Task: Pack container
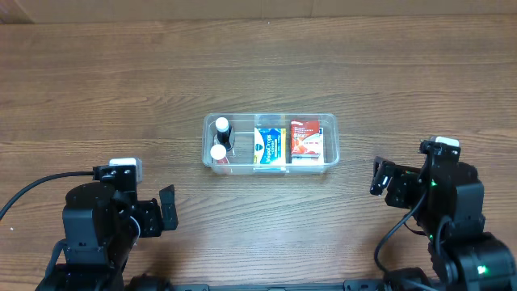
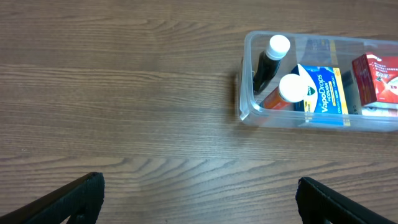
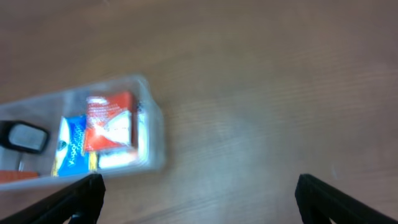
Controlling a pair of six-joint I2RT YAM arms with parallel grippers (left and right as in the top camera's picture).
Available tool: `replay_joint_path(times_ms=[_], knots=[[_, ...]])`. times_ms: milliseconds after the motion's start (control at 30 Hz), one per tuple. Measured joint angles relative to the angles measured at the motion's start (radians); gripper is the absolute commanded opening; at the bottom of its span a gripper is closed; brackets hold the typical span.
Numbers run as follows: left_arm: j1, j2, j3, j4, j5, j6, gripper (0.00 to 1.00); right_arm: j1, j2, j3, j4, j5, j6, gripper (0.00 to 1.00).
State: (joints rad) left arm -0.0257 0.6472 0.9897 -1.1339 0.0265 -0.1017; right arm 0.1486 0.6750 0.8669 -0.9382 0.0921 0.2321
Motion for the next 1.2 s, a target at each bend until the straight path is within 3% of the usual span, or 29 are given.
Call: replay_joint_path(times_ms=[100, 367, 567, 733, 1200], knots=[[0.000, 0.000, -0.002, -0.001, 0.000, 0.000, 1.00, 0.003, -0.075, -0.090, 0.131, -0.037, -0.093, 1.00], [0.000, 0.001, -0.004, -0.002, 0.000, 0.000, 1.00, 0.003, -0.515, -0.619, 0.660, -0.173, -0.215, 1.00], [0.000, 0.001, -0.004, -0.002, 0.000, 0.000, 1.00, 0.003, -0.634, -0.802, 0.924, -0.205, -0.295, 1.00], [0.000, 0.001, -0.004, -0.002, 0.000, 0.000, 1.00, 0.003, -0.659, -0.848, 0.871, -0.225, -0.396, 1.00], [0.000, 0.001, -0.004, -0.002, 0.000, 0.000, 1.00, 0.003, -0.659, -0.848, 0.858, -0.212, -0.432, 1.00]])
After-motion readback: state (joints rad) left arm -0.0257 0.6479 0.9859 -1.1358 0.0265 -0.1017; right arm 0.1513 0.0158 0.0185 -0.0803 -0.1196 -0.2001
